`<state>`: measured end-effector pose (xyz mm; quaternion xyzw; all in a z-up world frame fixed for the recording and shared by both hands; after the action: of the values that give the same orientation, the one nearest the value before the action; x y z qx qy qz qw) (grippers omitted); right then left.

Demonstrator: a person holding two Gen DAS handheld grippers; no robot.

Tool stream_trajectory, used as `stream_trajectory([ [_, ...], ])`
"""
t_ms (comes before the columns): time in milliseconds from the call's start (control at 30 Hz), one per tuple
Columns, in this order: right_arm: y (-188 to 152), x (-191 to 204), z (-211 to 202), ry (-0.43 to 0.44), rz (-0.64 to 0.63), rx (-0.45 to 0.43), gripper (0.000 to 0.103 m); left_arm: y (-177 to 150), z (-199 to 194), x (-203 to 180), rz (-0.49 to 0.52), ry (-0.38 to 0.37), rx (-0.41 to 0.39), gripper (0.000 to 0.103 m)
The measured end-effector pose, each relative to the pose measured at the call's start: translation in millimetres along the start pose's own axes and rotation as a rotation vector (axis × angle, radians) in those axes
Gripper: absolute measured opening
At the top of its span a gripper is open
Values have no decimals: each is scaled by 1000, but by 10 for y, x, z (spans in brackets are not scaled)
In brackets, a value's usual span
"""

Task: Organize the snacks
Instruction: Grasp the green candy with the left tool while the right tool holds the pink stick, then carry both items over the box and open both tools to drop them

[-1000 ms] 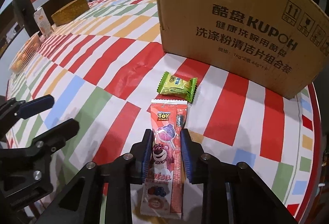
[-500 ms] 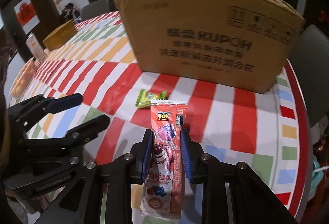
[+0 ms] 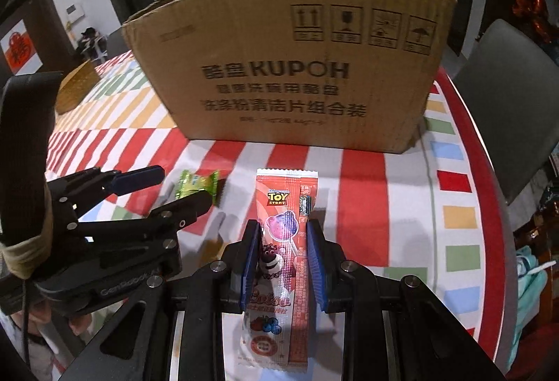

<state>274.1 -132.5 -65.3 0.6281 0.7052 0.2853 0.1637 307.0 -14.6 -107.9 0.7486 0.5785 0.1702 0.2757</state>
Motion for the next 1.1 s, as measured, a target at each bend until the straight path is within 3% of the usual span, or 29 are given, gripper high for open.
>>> stream_trajectory([
  [167, -10, -76, 47, 0, 16, 2, 28, 37, 95, -13, -23, 4, 10, 59],
  [433, -40, -156, 48, 14, 35, 3, 28, 36, 106, 9, -71, -27, 3, 32],
  [667, -29, -175, -59, 31, 35, -10, 28, -15, -2, -55, -61, -20, -15, 29],
  [1100, 65, -131, -526, 49, 12, -91, 28, 38, -622, -77, -83, -23, -121, 29],
])
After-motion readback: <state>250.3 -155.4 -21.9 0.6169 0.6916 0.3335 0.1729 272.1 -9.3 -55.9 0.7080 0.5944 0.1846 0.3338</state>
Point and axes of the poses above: each gripper's, at about its wrist camera, not at the fingertips, and z roughly the way its jaws point, x to its left, y to its top, the point moved 1 cm from there along z, roughly the way its jaws point, and after that the axes turned 5 degrees about -x, right-handed, at the moved point
